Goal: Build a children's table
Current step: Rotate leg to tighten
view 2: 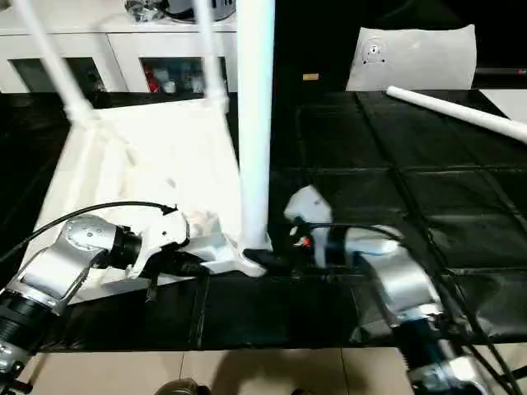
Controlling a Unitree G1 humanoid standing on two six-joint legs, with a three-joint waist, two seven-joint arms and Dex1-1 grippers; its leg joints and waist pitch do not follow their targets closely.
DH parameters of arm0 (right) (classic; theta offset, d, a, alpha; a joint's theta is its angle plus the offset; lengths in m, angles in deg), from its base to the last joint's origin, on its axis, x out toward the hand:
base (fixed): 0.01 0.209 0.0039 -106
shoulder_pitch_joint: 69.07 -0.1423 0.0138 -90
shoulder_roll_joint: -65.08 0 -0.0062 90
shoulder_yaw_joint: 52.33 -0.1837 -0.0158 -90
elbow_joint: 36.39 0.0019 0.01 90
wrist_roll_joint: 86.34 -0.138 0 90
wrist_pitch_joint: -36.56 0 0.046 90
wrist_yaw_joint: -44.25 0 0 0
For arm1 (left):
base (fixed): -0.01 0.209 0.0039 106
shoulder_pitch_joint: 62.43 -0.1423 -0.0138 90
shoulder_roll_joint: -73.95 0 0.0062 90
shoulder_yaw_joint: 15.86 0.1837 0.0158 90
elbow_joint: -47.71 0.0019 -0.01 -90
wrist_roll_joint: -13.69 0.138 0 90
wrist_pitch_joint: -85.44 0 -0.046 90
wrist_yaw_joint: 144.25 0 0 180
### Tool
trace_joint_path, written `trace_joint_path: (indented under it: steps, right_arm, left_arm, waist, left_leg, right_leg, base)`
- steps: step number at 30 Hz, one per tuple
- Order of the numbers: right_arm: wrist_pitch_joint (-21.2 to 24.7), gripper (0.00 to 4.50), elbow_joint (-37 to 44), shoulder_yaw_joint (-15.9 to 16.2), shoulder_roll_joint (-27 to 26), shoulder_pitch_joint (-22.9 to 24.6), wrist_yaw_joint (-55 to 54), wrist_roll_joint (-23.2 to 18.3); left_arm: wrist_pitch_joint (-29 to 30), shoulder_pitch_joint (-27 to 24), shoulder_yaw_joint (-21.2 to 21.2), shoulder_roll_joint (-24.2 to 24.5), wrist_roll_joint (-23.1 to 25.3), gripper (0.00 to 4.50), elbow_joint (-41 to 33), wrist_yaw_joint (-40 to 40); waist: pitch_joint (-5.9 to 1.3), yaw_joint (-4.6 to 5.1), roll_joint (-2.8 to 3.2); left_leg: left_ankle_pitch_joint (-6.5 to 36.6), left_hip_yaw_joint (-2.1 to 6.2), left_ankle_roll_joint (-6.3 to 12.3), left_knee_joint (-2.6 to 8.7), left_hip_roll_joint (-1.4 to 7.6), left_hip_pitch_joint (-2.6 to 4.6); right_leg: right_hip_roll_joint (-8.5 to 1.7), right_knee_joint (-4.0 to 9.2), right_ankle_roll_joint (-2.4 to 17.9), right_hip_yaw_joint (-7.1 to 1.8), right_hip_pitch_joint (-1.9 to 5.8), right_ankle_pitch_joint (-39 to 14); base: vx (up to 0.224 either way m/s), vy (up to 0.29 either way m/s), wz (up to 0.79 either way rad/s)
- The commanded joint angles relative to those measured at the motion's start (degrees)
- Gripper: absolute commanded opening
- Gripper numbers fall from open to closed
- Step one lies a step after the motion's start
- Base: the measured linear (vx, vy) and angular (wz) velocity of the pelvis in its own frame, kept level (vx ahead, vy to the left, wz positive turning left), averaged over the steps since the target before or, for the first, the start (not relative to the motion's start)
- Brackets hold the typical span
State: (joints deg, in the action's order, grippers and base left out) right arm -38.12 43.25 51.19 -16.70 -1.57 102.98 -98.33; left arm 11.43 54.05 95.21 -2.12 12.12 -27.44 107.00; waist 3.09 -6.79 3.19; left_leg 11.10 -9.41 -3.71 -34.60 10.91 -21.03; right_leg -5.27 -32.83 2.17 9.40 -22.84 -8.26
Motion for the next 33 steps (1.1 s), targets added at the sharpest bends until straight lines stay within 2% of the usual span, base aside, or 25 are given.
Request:
trace_joint_path:
  steps: [1, 3, 5, 7, 10, 11, 13, 14, 17, 19, 20, 22, 23, 25, 30, 31, 33]
  right_arm:
    - [-1.04, 4.44, -0.41, 0.97, 0.12, -0.84, 1.52, 0.59]
    - [-1.07, 4.44, -0.78, 1.07, 0.04, -1.12, 2.00, 0.47]
    - [-1.09, 4.16, -1.39, 1.17, 0.03, -1.55, 2.58, 0.52]
    - [-1.21, 4.16, -1.64, 1.42, 0.18, -1.67, 3.03, 0.56]
    - [-1.40, 3.80, -2.02, 1.77, 0.50, -1.74, 3.58, 0.68]
    - [-1.50, 3.61, -2.25, 1.92, 0.66, -1.70, 3.96, 0.90]
    - [-1.56, 3.53, -2.39, 1.96, 0.68, -1.67, 4.11, 1.01]
    - [-1.69, 3.45, -2.66, 2.05, 0.65, -1.74, 4.34, 1.19]
    - [-1.78, 3.08, -2.84, 2.16, 0.55, -1.80, 4.43, 1.34]
    - [-1.74, 3.00, -3.02, 2.33, 0.46, -1.92, 4.59, 1.44]
    - [-1.67, 2.91, -3.19, 2.45, 0.35, -2.01, 4.59, 1.45]
    - [-1.35, 2.80, -3.24, 2.43, 0.16, -2.01, 4.54, 1.23]
    - [-0.79, 2.77, -3.16, 2.37, -0.18, -1.81, 4.39, 0.91]
    - [-0.31, 2.72, -2.99, 2.27, -0.53, -1.59, 4.02, 0.69]
    - [2.59, 2.69, -2.95, 0.33, -5.77, -0.49, -4.70, 0.72]
    - [2.64, 2.69, -2.99, 0.26, -6.03, -0.49, -5.15, 0.78]
    - [4.31, 2.69, -3.58, -1.03, -10.24, -0.47, -11.91, 1.16]
  left_arm:
    - [-1.54, 1.28, 1.27, -0.32, -0.78, 0.00, -2.54, 2.85]
    - [-1.64, 1.27, 1.32, -0.30, -0.72, 0.00, -2.55, 2.83]
    - [-1.78, 1.32, 1.34, -0.17, -0.69, 0.00, -2.43, 2.86]
    - [-1.81, 1.29, 1.33, -0.12, -0.70, 0.00, -2.42, 2.85]
    - [-2.02, 1.24, 1.36, 0.08, -0.61, 0.00, -2.40, 2.69]
    - [-2.04, 1.17, 1.23, 0.14, -0.59, 0.00, -2.34, 2.55]
    - [-2.11, 1.15, 1.17, 0.18, -0.50, 0.00, -2.26, 2.51]
    - [-2.15, 1.15, 1.11, 0.19, -0.39, 0.00, -2.15, 2.39]
    - [-2.10, 1.09, 1.02, 0.18, -0.35, 0.00, -2.12, 2.17]
    - [-1.90, 1.06, 0.86, 0.13, -0.38, 0.00, -2.08, 1.88]
    - [-1.70, 1.06, 0.68, 0.10, -0.44, 0.00, -2.00, 1.65]
    - [-1.43, 1.06, 0.51, 0.09, -0.51, 0.00, -1.96, 1.45]
    - [-0.77, 1.02, 0.07, -0.13, -0.75, 0.00, -1.92, 0.87]
    - [-0.15, 0.97, -0.31, -0.34, -1.05, 0.00, -1.98, 0.47]
    - [6.76, 0.74, -3.99, -2.85, -2.49, 0.00, -3.53, -5.96]
    - [7.00, 0.74, -4.11, -2.96, -2.49, 0.00, -3.60, -6.26]
    - [11.43, 0.58, -6.32, -5.51, -2.74, 0.00, -4.98, -11.67]
  waist:
    - [-4.27, 0.52, -0.35]
    - [-4.25, 0.46, -0.38]
    - [-4.27, 0.48, -0.33]
    - [-4.27, 0.60, -0.46]
    - [-4.26, 0.61, -0.57]
    - [-4.28, 0.55, -0.39]
    - [-4.26, 0.59, -0.42]
    - [-4.28, 0.61, -0.67]
    - [-4.27, 0.54, -0.60]
    - [-4.23, 0.56, -0.59]
    - [-4.25, 0.61, -0.81]
    - [-4.22, 0.60, -0.68]
    - [-4.21, 0.63, -0.86]
    - [-4.19, 0.65, -0.79]
    - [-4.09, 1.04, -0.79]
    - [-4.07, 1.26, -0.82]
    - [-4.05, 2.09, -0.79]
  left_leg:
    - [11.95, 0.80, 3.18, 4.01, 2.67, 0.65]
    - [11.79, 0.78, 3.27, 3.99, 2.63, 0.63]
    - [11.56, 0.80, 3.33, 3.98, 2.62, 0.58]
    - [11.74, 0.75, 3.31, 3.94, 2.57, 0.61]
    - [11.83, 0.69, 3.46, 3.91, 2.53, 0.64]
    - [11.61, 0.74, 3.48, 3.92, 2.58, 0.66]
    - [11.70, 0.72, 3.50, 3.92, 2.60, 0.64]
    - [11.64, 0.70, 3.53, 3.92, 2.60, 0.64]
    - [11.41, 0.68, 3.53, 3.89, 2.55, 0.64]
    - [11.38, 0.70, 3.59, 3.92, 2.60, 0.61]
    - [11.52, 0.68, 3.58, 3.91, 2.59, 0.64]
    - [11.54, 0.68, 3.59, 3.90, 2.59, 0.67]
    - [11.59, 0.65, 3.58, 3.90, 2.58, 0.67]
    - [11.74, 0.68, 3.44, 3.93, 2.59, 0.68]
    - [12.30, 0.74, 2.58, 3.96, 2.40, 0.73]
    - [12.34, 0.78, 2.33, 4.00, 2.46, 0.71]
    - [12.24, 0.91, 1.81, 4.06, 2.42, 0.34]
  right_leg:
    - [-4.28, 4.37, 4.76, -3.91, 3.28, -22.49]
    - [-4.33, 4.43, 4.55, -3.94, 3.28, -22.95]
    - [-4.28, 4.39, 4.59, -3.92, 3.27, -22.87]
    - [-4.23, 4.42, 4.56, -3.90, 3.26, -23.10]
    - [-4.18, 4.48, 4.31, -3.90, 3.22, -23.65]
    - [-4.20, 4.44, 4.34, -3.90, 3.21, -23.56]
    - [-4.17, 4.44, 4.42, -3.91, 3.19, -23.40]
    - [-4.18, 4.46, 4.44, -3.91, 3.20, -23.45]
    - [-4.20, 4.42, 4.36, -3.93, 3.18, -23.70]
    - [-4.18, 4.44, 4.27, -3.92, 3.16, -23.78]
    - [-4.18, 4.48, 4.25, -3.89, 3.16, -23.93]
    - [-4.20, 4.48, 4.32, -3.91, 3.11, -24.12]
    - [-4.18, 4.52, 4.28, -3.92, 3.10, -24.23]
    - [-4.20, 4.48, 4.19, -3.90, 3.12, -24.58]
    - [-4.28, 4.81, 3.83, -3.73, 3.10, -26.05]
    - [-4.28, 4.76, 3.81, -3.74, 3.14, -26.15]
    - [-4.25, 4.61, 3.94, -3.65, 3.29, -25.71]
  base:
    - [0.000, 0.000, 0.00]
    - [0.000, 0.000, 0.00]
    - [0.000, 0.000, 0.00]
    - [0.000, 0.000, 0.00]
    - [0.000, 0.000, 0.00]
    - [0.000, 0.000, 0.00]
    - [0.000, 0.000, 0.00]
    - [0.000, 0.000, 0.00]
    - [0.000, 0.000, 0.00]
    - [0.000, 0.000, 0.00]
    - [0.000, 0.000, 0.00]
    - [0.000, 0.000, 0.00]
    - [0.000, 0.000, 0.00]
    - [0.000, 0.000, 0.00]
    - [0.000, 0.000, 0.00]
    - [0.000, 0.000, 0.00]
    - [0.000, 0.000, 0.00]
